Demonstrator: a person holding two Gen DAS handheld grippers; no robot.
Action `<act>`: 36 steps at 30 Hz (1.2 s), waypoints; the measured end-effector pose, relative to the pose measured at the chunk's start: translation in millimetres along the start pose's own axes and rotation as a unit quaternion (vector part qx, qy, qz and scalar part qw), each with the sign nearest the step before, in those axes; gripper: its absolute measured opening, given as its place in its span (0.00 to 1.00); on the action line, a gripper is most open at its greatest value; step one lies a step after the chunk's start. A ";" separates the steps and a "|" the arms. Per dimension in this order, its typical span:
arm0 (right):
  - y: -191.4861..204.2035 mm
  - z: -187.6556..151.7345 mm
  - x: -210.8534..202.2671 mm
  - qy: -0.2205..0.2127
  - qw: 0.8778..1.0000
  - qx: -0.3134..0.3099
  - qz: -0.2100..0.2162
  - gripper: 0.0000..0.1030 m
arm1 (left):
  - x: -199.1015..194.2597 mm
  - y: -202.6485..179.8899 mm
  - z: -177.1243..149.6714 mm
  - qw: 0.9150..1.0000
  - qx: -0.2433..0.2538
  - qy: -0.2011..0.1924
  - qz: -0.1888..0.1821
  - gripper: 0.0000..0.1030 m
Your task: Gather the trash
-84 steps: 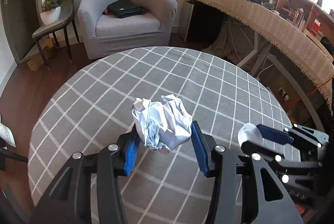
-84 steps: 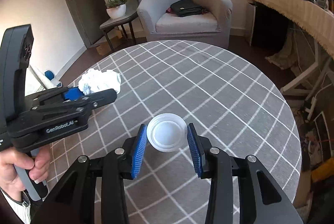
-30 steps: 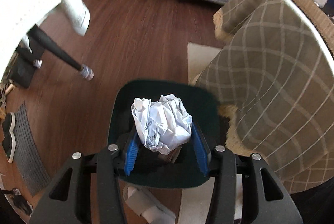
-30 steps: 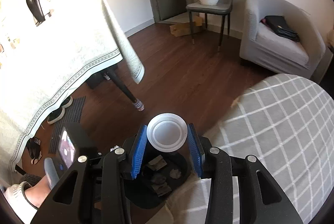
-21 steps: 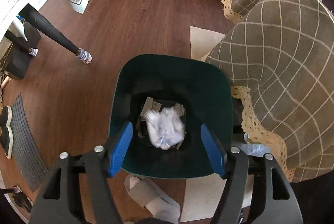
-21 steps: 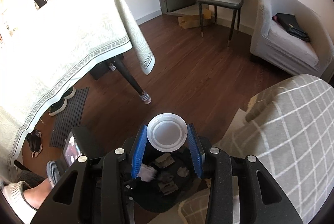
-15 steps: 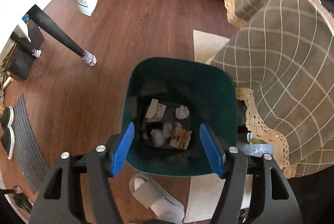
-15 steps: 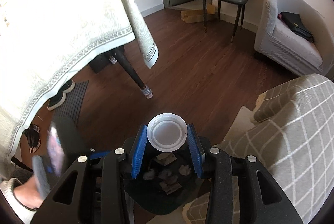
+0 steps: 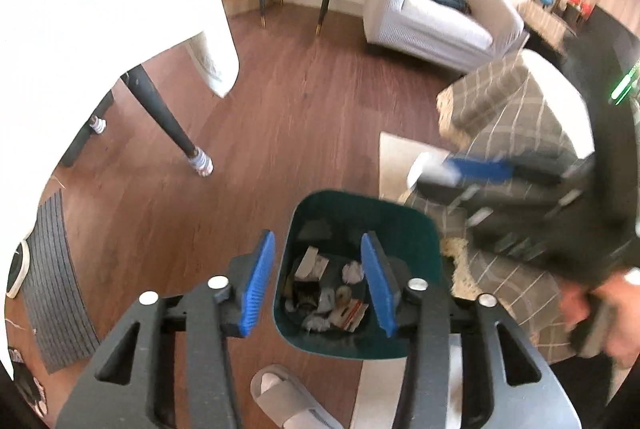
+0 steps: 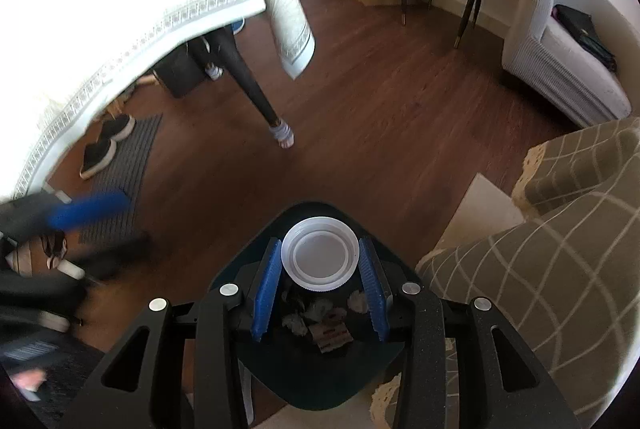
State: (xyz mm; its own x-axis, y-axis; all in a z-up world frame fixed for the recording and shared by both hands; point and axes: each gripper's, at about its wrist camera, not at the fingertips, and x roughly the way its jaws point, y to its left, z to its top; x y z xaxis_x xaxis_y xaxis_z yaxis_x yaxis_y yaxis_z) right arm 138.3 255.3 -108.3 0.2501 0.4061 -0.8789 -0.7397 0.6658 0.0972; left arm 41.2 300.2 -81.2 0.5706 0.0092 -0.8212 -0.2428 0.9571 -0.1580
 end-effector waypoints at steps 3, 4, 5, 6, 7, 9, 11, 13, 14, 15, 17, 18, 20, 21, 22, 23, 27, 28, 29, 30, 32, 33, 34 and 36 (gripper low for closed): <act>3.4 -6.8 12.5 0.014 1.000 -0.005 -0.004 0.38 | -20.4 -2.0 9.8 1.000 -0.004 -0.026 -0.004 0.38; 4.2 -10.5 17.4 0.020 1.000 -0.007 -0.004 0.38 | -25.0 -3.4 12.0 0.999 -0.004 -0.033 -0.006 0.37; 4.3 -13.8 20.7 0.024 1.000 -0.007 -0.005 0.38 | -29.3 -4.7 13.9 0.999 -0.005 -0.039 -0.007 0.37; 4.3 -19.1 26.4 0.031 0.999 -0.006 -0.005 0.39 | -34.9 -5.7 16.1 0.999 -0.005 -0.046 -0.009 0.37; 4.4 -22.6 30.5 0.038 0.999 -0.007 -0.006 0.39 | -38.4 -7.2 17.1 0.999 -0.005 -0.050 -0.009 0.37; 4.7 -30.3 39.9 0.052 0.999 -0.011 -0.012 0.39 | -48.3 -9.6 19.6 0.998 0.000 -0.060 -0.007 0.37; 4.4 -36.3 46.2 0.063 0.998 -0.015 -0.015 0.39 | -52.6 -12.1 21.2 0.998 0.002 -0.067 -0.006 0.36; 5.7 -43.0 51.6 0.069 0.997 -0.020 -0.011 0.40 | -61.3 -12.3 23.1 0.997 0.007 -0.074 -0.007 0.36; 6.5 -45.7 53.8 0.074 0.997 -0.023 -0.014 0.43 | -64.2 -13.9 24.5 0.997 0.010 -0.079 -0.005 0.36; 7.5 -48.9 56.2 0.078 0.996 -0.029 -0.018 0.50 | -69.2 -15.5 26.9 0.996 0.013 -0.084 -0.004 0.36; 9.8 -54.9 58.8 0.083 0.996 -0.037 -0.024 0.58 | -77.1 -19.0 30.0 0.996 0.014 -0.093 -0.009 0.36; 9.5 -57.4 59.3 0.086 0.995 -0.040 -0.025 0.58 | -81.6 -21.7 31.4 0.995 0.015 -0.098 -0.012 0.36; 11.5 -59.0 55.3 0.085 0.995 -0.048 -0.025 0.58 | -88.4 -26.4 33.6 0.994 0.016 -0.105 -0.016 0.36; 12.2 -59.1 52.1 0.082 0.995 -0.050 -0.025 0.58 | -91.6 -29.4 35.3 0.994 0.017 -0.109 -0.019 0.36; 13.7 -58.5 47.5 0.078 0.995 -0.053 -0.025 0.57 | -93.0 -31.3 36.8 0.993 0.018 -0.111 -0.020 0.36; 14.4 -57.1 43.1 0.074 0.995 -0.056 -0.024 0.57 | -94.7 -33.3 38.0 0.993 0.019 -0.113 -0.020 0.36; 19.6 -48.8 11.3 0.036 0.997 -0.061 -0.024 0.50 | -101.3 -34.0 38.2 0.992 0.026 -0.123 -0.008 0.37; 20.5 -46.2 2.9 0.026 0.997 -0.061 -0.025 0.49 | -101.7 -33.1 39.3 0.992 0.024 -0.125 -0.007 0.37; 21.2 -43.1 -6.3 0.015 0.998 -0.061 -0.025 0.49 | -105.1 -32.5 40.2 0.991 0.020 -0.128 -0.008 0.38; 21.6 -40.2 -16.4 0.004 0.998 -0.061 -0.026 0.48 | -107.0 -32.4 41.0 0.991 0.019 -0.131 -0.008 0.38; 21.2 -34.7 -38.9 -0.023 0.998 -0.057 -0.026 0.48 | -111.1 -32.5 42.1 0.991 0.017 -0.136 -0.008 0.39; 20.4 -33.0 -50.8 -0.036 0.997 -0.056 -0.028 0.48 | -112.8 -32.9 42.2 0.990 0.017 -0.138 -0.010 0.40; 19.2 -31.3 -59.8 -0.046 0.997 -0.054 -0.031 0.48 | -113.8 -33.6 42.1 0.990 0.017 -0.140 -0.011 0.42; 13.6 -30.3 -79.4 -0.067 0.996 -0.047 -0.037 0.48 | -114.9 -36.4 41.8 0.990 0.017 -0.140 -0.011 0.44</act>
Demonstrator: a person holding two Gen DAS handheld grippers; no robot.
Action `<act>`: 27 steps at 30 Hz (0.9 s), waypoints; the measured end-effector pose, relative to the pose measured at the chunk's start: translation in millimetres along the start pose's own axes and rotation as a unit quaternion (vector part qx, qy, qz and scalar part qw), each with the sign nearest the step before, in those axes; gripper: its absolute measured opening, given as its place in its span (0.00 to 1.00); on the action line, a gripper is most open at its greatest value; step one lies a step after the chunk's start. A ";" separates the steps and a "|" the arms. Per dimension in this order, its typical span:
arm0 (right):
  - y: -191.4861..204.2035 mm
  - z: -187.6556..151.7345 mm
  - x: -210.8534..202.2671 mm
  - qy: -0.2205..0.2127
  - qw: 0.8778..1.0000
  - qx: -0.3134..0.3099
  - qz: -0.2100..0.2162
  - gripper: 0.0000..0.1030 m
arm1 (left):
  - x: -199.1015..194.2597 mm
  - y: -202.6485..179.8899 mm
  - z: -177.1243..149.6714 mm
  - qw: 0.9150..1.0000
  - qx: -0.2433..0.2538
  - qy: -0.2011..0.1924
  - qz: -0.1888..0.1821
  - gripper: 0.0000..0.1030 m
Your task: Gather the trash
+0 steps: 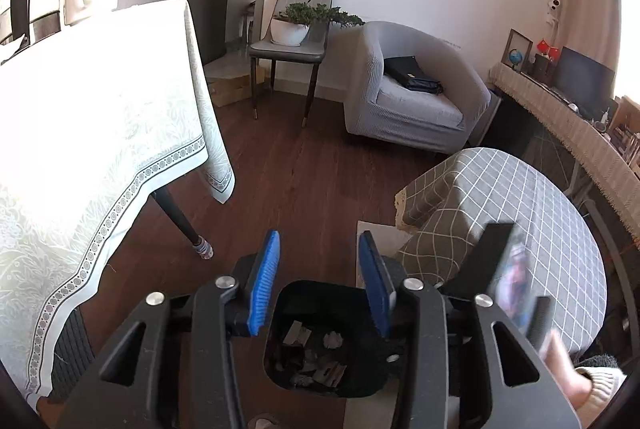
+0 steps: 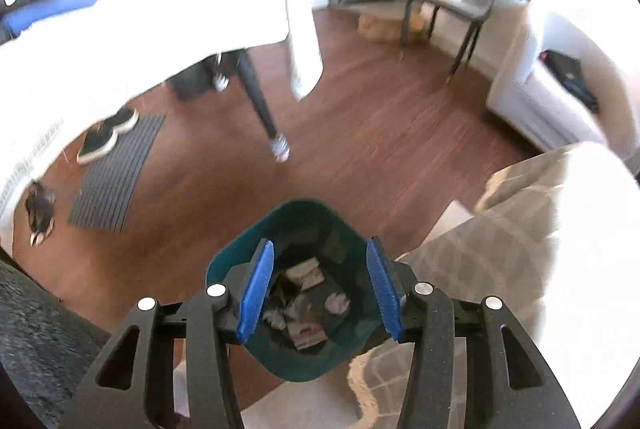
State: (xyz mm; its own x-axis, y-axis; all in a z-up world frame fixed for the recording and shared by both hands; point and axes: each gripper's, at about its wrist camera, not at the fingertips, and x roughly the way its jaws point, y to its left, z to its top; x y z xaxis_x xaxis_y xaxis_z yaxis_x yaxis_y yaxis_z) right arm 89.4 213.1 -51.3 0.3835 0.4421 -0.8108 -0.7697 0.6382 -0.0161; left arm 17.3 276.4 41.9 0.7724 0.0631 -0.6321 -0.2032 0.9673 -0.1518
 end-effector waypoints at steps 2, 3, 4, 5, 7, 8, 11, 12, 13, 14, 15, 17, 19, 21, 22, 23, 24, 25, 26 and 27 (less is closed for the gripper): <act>-10.4 0.0 -25.7 -0.027 0.999 0.008 -0.016 0.48 | 0.1 -4.9 -1.1 1.000 0.002 -0.003 -0.004 0.47; -14.9 -1.3 -35.9 -0.036 0.999 0.011 -0.024 0.48 | -0.4 -9.6 -2.0 1.000 0.003 -0.004 -0.007 0.48; -18.5 -3.2 -43.9 -0.042 0.999 0.013 -0.030 0.48 | -0.3 -12.5 -2.5 1.000 0.005 -0.003 -0.010 0.48; -23.5 -5.5 -52.8 -0.048 0.998 0.017 -0.036 0.48 | -1.1 -17.2 -4.1 1.000 0.009 -0.004 -0.013 0.50; -35.0 -11.7 -72.8 -0.061 0.997 0.029 -0.048 0.48 | -4.8 -23.9 -7.8 1.000 0.018 -0.010 -0.016 0.57; -40.9 -15.2 -83.1 -0.068 0.995 0.036 -0.056 0.48 | -6.5 -26.9 -9.2 1.000 0.021 -0.012 -0.012 0.61; -59.0 -25.4 -114.1 -0.088 0.991 0.057 -0.079 0.48 | -15.2 -34.2 -14.8 0.999 0.024 -0.022 -0.009 0.70; -63.1 -29.0 -122.1 -0.094 0.990 0.063 -0.084 0.48 | -20.9 -36.2 -19.2 0.999 0.024 -0.032 -0.008 0.74; -68.1 -33.9 -132.5 -0.101 0.988 0.071 -0.091 0.48 | -25.5 -38.2 -24.0 0.999 0.024 -0.040 -0.008 0.79; -73.2 -40.4 -141.9 -0.107 0.986 0.082 -0.097 0.48 | -28.0 -40.2 -27.5 0.999 0.024 -0.044 -0.007 0.81; -79.0 -48.7 -151.7 -0.113 0.984 0.094 -0.103 0.48 | -30.9 -42.7 -33.3 0.999 0.025 -0.046 -0.003 0.83; -84.6 -64.0 -164.4 -0.118 0.980 0.109 -0.116 0.59 | -36.0 -46.2 -40.2 0.998 0.024 -0.055 -0.001 0.87; -93.3 -81.2 -178.8 -0.123 0.976 0.119 -0.136 0.72 | -42.0 -50.6 -44.2 0.998 0.026 -0.066 0.004 0.91; -102.8 -99.4 -192.1 -0.126 0.971 0.131 -0.154 0.74 | -45.0 -57.2 -49.5 0.997 0.032 -0.068 0.014 0.94; -106.6 -107.0 -197.9 -0.129 0.969 0.137 -0.158 0.77 | -45.6 -61.0 -52.5 0.997 0.036 -0.063 0.018 0.94; -112.2 -117.3 -206.3 -0.133 0.967 0.146 -0.164 0.80 | -46.2 -64.6 -55.1 0.997 0.040 -0.060 0.022 0.94; -114.2 -123.9 -210.2 -0.135 0.964 0.151 -0.169 0.85 | -47.5 -69.8 -59.7 0.997 0.044 -0.058 0.026 0.94; -118.6 -133.6 -218.0 -0.139 0.960 0.159 -0.183 0.87 | -48.4 -73.1 -62.9 0.997 0.048 -0.057 0.028 0.94; -122.0 -141.6 -225.1 -0.143 0.956 0.168 -0.192 0.87 | -50.0 -76.5 -66.5 0.997 0.050 -0.057 0.028 0.94; -125.9 -148.3 -231.4 -0.148 0.953 0.175 -0.196 0.87 | -52.8 -80.9 -70.5 0.997 0.053 -0.059 0.023 0.94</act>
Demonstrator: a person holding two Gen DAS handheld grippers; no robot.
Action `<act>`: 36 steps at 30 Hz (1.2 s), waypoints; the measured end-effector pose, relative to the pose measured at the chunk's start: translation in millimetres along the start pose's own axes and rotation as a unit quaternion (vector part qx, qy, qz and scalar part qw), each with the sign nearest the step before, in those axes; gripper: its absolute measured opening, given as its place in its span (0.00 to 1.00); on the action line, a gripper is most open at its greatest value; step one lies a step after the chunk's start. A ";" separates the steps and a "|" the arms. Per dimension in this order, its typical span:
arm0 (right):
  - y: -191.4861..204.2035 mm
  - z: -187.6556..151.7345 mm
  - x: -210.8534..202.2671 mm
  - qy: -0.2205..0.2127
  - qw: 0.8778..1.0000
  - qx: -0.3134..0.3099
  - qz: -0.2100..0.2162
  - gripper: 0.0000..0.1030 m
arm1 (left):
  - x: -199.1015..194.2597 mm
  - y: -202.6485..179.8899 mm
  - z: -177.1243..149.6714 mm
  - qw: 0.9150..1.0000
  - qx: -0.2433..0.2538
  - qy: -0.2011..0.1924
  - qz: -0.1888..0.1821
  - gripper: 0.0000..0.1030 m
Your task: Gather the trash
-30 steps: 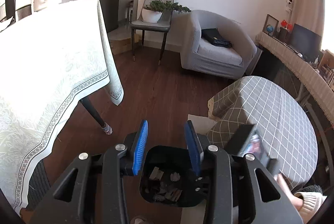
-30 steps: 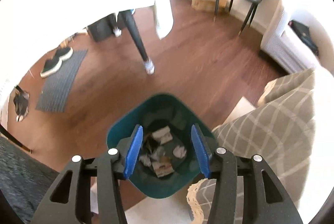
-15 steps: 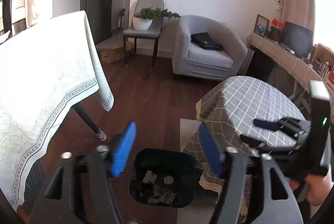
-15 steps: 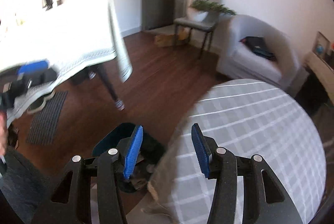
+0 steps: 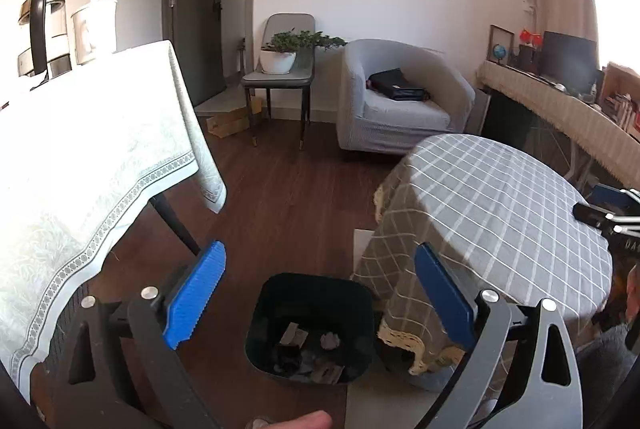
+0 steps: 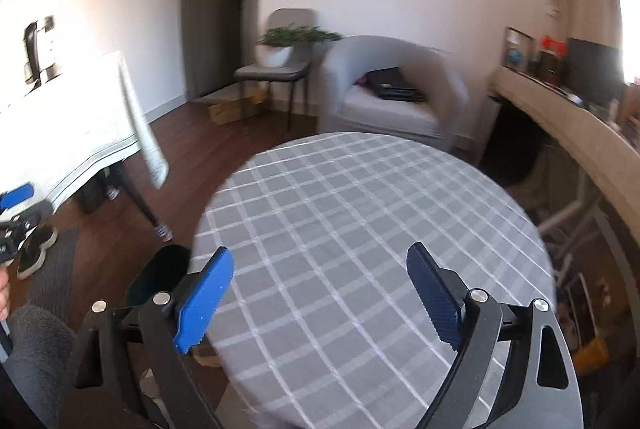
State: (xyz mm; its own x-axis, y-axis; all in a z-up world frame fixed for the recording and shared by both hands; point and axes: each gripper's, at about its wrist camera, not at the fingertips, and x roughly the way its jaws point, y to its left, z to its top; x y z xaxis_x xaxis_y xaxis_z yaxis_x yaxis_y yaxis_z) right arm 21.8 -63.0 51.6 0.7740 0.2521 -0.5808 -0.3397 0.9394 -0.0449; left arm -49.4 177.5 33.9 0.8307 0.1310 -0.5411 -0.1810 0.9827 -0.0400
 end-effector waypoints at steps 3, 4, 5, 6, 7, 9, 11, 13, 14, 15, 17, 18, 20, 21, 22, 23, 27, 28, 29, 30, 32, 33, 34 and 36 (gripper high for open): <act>-17.9 -6.1 -15.1 -0.013 1.000 0.004 -0.018 0.91 | -8.4 -10.8 -8.4 1.000 0.007 -0.013 -0.003 0.95; -20.4 -6.7 -19.7 -0.015 1.000 -0.001 -0.018 0.93 | -9.3 -14.2 -10.4 1.000 0.011 -0.014 0.001 0.95; -24.2 -7.9 -25.3 -0.020 1.000 -0.003 -0.018 0.95 | -8.8 -17.8 -11.7 1.000 0.013 -0.014 0.005 0.95; -31.0 -9.6 -31.4 -0.023 1.000 0.003 -0.019 0.95 | -9.8 -21.0 -13.3 1.000 0.016 -0.015 0.006 0.95; -35.5 -10.6 -33.6 -0.020 1.000 0.007 -0.015 0.95 | -11.2 -24.4 -14.0 1.000 0.017 -0.017 0.004 0.95; -45.3 -15.5 -44.0 -0.024 0.999 0.019 -0.010 0.95 | -12.9 -30.8 -15.0 1.000 0.022 -0.019 0.006 0.95; -51.6 -20.6 -50.4 -0.025 0.999 0.027 -0.011 0.95 | -13.6 -34.0 -16.8 0.999 0.024 -0.020 0.010 0.95; -58.3 -29.8 -60.7 -0.037 0.999 0.030 -0.017 0.96 | -13.4 -35.6 -19.0 1.000 0.020 -0.021 0.005 0.95; -60.8 -34.6 -65.1 -0.040 0.999 0.029 -0.021 0.96 | -13.1 -35.6 -21.6 1.000 0.020 -0.019 0.004 0.95; -63.9 -39.7 -68.5 -0.045 0.998 0.030 -0.021 0.96 | -12.8 -36.2 -23.4 1.000 0.021 -0.019 0.005 0.95; -69.9 -48.5 -72.0 -0.044 0.998 0.035 -0.022 0.96 | -13.4 -36.3 -27.5 0.999 0.022 -0.023 0.006 0.95; -71.7 -51.7 -72.0 -0.044 0.998 0.035 -0.019 0.96 | -14.7 -36.5 -28.7 0.999 0.020 -0.025 0.005 0.95; -74.8 -55.7 -71.5 -0.046 0.998 0.035 -0.022 0.96 | -16.0 -34.8 -27.4 0.999 0.018 -0.031 0.004 0.95; -75.6 -58.5 -70.1 -0.044 0.998 0.035 -0.021 0.96 | -16.0 -35.2 -27.6 0.999 0.019 -0.032 0.005 0.95; -73.9 -59.5 -68.5 -0.042 0.998 0.033 -0.018 0.96 | -15.0 -35.6 -28.0 0.999 0.021 -0.030 0.006 0.95; -72.8 -60.4 -67.0 -0.041 0.999 0.031 -0.012 0.96 | -16.1 -35.7 -29.0 0.999 0.020 -0.030 0.006 0.95; -65.0 -61.1 -65.8 -0.048 0.999 0.023 0.001 0.96 | -17.9 -34.6 -29.1 0.999 0.015 -0.029 0.006 0.95; -62.6 -62.4 -64.9 -0.048 0.999 0.018 0.004 0.96 | -18.5 -33.9 -29.2 1.000 0.014 -0.027 0.006 0.95; -61.0 -63.9 -64.3 -0.049 0.999 0.014 0.004 0.96 | -18.5 -33.6 -29.9 1.000 0.014 -0.025 0.004 0.95; -59.8 -65.6 -63.5 -0.049 0.999 0.011 0.004 0.96 | -17.7 -33.6 -29.7 1.000 0.014 -0.024 0.003 0.95; -59.0 -66.3 -62.5 -0.048 0.999 0.007 0.007 0.96 | -18.6 -32.0 -29.0 1.000 0.013 -0.025 0.005 0.95; -59.4 -66.0 -63.7 -0.051 0.999 0.008 0.008 0.96 | -18.3 -31.9 -30.4 1.000 0.012 -0.025 0.005 0.95; -59.8 -65.9 -64.9 -0.054 0.998 0.009 0.009 0.96 | -18.1 -31.4 -30.8 1.000 0.011 -0.025 0.005 0.95; -60.7 -66.7 -64.8 -0.053 0.998 0.010 0.009 0.96 | -17.0 -31.0 -31.5 1.000 0.010 -0.023 0.006 0.95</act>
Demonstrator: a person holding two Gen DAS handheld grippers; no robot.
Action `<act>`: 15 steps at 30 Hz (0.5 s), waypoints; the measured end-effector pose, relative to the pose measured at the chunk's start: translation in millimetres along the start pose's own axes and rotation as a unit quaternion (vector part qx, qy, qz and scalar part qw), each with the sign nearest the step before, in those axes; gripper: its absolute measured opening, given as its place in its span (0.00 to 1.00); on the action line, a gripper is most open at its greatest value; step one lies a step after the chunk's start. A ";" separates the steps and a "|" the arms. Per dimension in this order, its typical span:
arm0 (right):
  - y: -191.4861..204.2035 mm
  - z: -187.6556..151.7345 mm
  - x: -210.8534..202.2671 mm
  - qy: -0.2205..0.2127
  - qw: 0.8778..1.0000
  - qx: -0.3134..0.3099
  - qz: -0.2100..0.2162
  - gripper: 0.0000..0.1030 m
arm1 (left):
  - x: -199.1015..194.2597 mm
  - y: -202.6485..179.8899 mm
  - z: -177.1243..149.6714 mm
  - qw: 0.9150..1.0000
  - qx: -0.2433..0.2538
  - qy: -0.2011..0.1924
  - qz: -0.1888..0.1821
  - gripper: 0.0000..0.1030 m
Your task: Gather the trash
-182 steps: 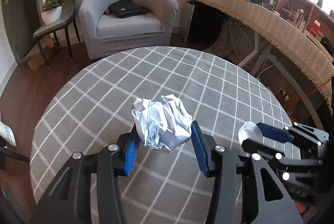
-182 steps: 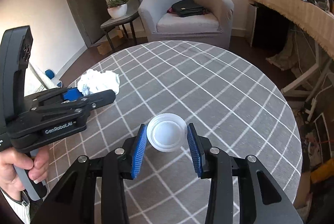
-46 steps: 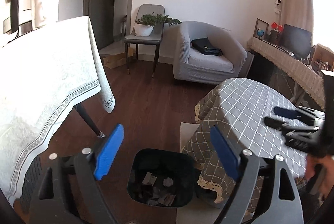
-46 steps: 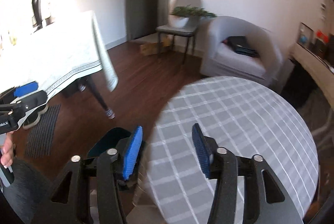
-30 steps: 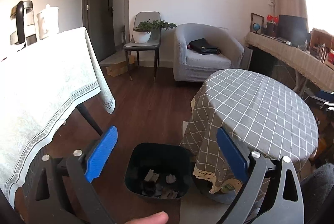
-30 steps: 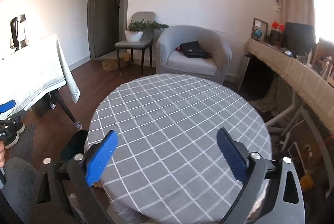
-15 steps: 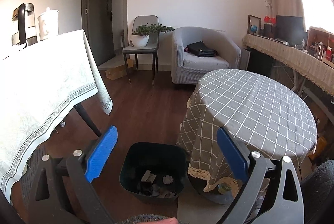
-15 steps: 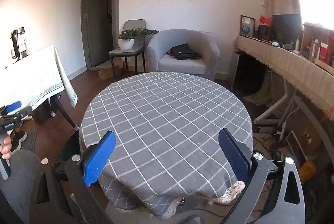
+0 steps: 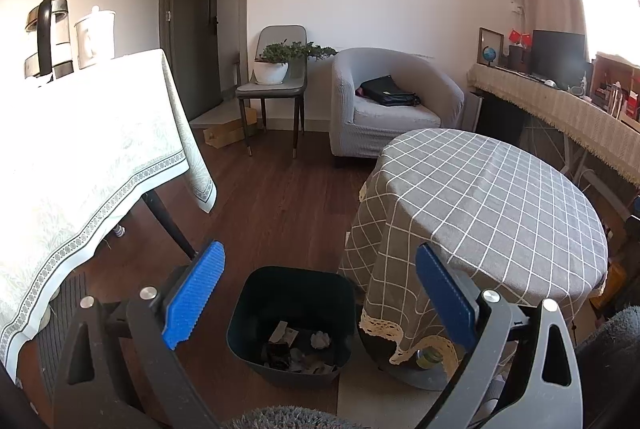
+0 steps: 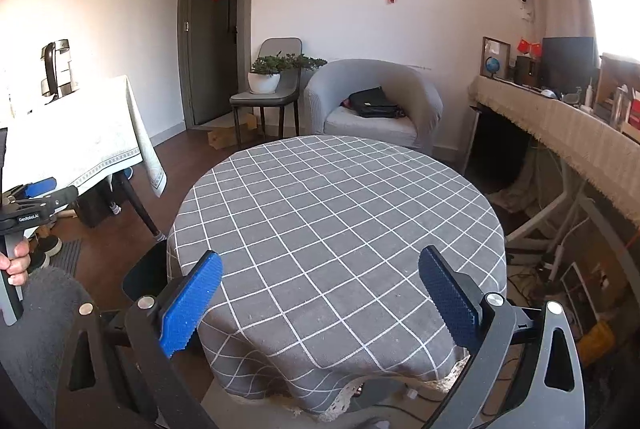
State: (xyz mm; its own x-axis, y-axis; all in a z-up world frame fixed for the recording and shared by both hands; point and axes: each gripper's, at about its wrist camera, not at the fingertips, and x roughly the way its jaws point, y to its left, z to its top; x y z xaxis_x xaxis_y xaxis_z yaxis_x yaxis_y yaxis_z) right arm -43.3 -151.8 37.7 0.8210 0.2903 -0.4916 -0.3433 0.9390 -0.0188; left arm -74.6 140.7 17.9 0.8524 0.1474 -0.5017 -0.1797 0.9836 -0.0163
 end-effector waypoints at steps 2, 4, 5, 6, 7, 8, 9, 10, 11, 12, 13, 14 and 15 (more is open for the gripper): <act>-0.5 1.5 0.8 0.000 1.000 0.000 -0.001 0.96 | 1.0 -0.3 0.3 1.000 0.001 0.002 0.001 0.95; -1.9 1.8 1.4 0.001 1.000 0.001 -0.001 0.96 | 1.8 -2.5 -0.2 1.000 0.004 0.002 0.002 0.95; -2.1 1.3 1.2 0.001 1.000 0.002 -0.001 0.96 | 2.1 -3.2 -0.4 1.000 0.006 0.002 0.003 0.95; -2.7 1.7 1.3 0.000 1.000 0.003 -0.001 0.96 | 2.3 -4.1 -0.8 1.000 0.007 0.002 0.003 0.95; -3.1 1.5 1.4 0.001 1.000 0.004 -0.001 0.96 | 2.5 -4.8 -0.5 1.000 0.008 0.002 0.003 0.95; -3.0 0.5 1.2 0.001 1.000 0.005 -0.001 0.96 | 3.1 -5.1 -1.2 1.000 0.008 0.003 0.003 0.95; -2.9 -0.1 1.1 0.002 1.000 0.005 -0.001 0.96 | 3.8 -5.0 -1.7 1.000 0.008 0.004 0.003 0.95; -3.6 -0.5 1.4 0.003 1.000 0.006 -0.001 0.96 | 5.2 -5.6 -1.8 1.000 0.008 0.005 0.003 0.95; -4.3 -1.0 1.7 0.004 1.000 0.006 -0.002 0.96 | 5.5 -5.1 -1.9 1.000 0.008 0.006 0.003 0.95; -4.9 -0.9 1.8 0.005 1.000 0.007 -0.002 0.96 | 5.6 -5.1 -1.9 1.000 0.008 0.006 0.003 0.95; -5.0 -1.1 1.7 0.005 1.000 0.007 -0.002 0.96 | 6.1 -5.0 -2.0 1.000 0.007 0.006 0.003 0.95; -5.1 -1.2 1.6 0.005 1.000 0.008 -0.003 0.96 | 6.7 -4.9 -2.1 1.000 0.006 0.007 0.002 0.96; -5.6 -2.0 1.4 0.004 1.000 0.008 -0.003 0.96 | 6.7 -4.7 -2.7 1.000 0.006 0.006 0.002 0.96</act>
State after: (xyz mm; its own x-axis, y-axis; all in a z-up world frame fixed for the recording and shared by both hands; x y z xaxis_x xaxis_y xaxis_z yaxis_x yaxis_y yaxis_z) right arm -41.2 -157.0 35.4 0.8190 0.2838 -0.4987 -0.3319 0.9433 -0.0082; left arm -69.3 136.8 12.3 0.8453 0.1501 -0.5128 -0.1776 0.9841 -0.0047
